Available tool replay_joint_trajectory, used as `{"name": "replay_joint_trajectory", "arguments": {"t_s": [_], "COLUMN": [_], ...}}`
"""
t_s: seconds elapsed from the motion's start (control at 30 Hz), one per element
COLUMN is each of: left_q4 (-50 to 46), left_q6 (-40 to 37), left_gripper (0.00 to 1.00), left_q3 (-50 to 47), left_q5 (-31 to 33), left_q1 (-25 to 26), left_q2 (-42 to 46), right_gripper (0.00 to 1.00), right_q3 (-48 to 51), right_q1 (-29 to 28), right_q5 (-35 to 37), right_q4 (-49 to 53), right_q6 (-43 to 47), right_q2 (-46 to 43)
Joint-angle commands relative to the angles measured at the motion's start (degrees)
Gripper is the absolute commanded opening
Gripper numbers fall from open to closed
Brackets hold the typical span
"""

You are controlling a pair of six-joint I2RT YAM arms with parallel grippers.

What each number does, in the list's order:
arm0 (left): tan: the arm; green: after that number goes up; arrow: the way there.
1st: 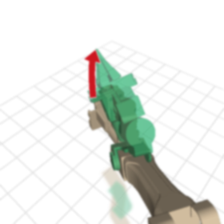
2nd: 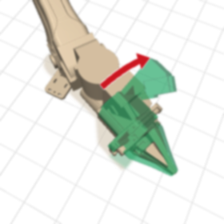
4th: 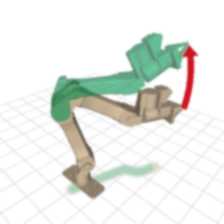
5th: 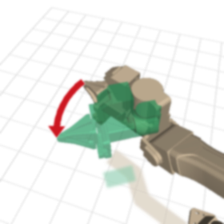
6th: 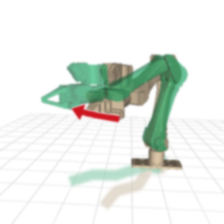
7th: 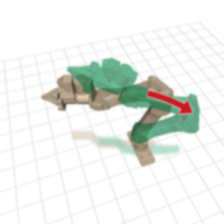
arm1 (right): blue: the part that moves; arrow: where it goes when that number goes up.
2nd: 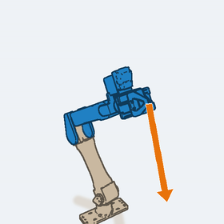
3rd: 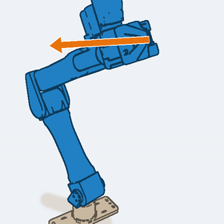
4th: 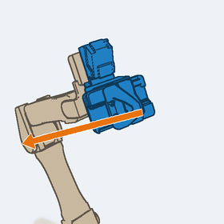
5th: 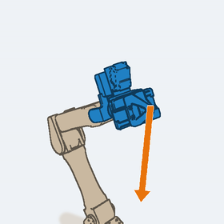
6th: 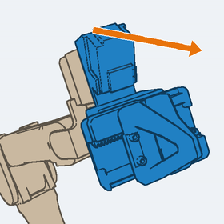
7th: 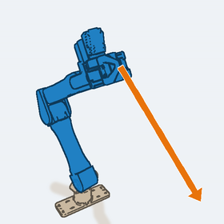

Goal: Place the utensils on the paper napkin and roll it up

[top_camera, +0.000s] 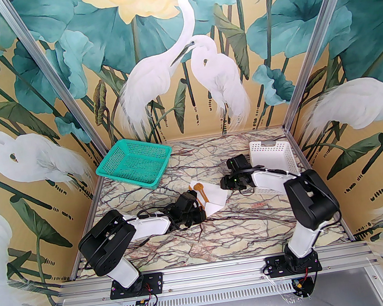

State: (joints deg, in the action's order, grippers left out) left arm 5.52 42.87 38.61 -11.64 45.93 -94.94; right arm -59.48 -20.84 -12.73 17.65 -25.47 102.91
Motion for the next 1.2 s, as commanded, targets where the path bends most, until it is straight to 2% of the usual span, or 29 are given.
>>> {"name": "replay_joint_trajectory", "arguments": {"t_s": [0.0,0.27,0.7,1.17], "left_q4": [-5.8,-5.8,-5.9,-5.9], "left_q6": [0.5,0.3,-0.1,-0.3], "left_gripper": [0.00,0.00,0.00,0.00], "left_q3": [-1.8,-1.5,-0.8,-0.7], "left_q5": [1.7,1.6,1.3,1.3], "left_q1": [0.5,0.5,0.5,0.5], "left_q2": [-0.9,-1.3,-2.2,-2.1], "right_gripper": [0.48,0.49,0.47,0.48], "right_q3": [-2.3,-2.7,1.3,8.4], "right_q1": [-0.4,-1.3,-3.2,-1.7], "right_q5": [2.4,1.1,-5.1,-16.4], "right_q4": [2.0,2.5,-1.5,-10.3], "right_q6": [1.7,0.8,-4.2,-10.3], "right_q2": [1.9,4.4,1.1,-3.5]}}
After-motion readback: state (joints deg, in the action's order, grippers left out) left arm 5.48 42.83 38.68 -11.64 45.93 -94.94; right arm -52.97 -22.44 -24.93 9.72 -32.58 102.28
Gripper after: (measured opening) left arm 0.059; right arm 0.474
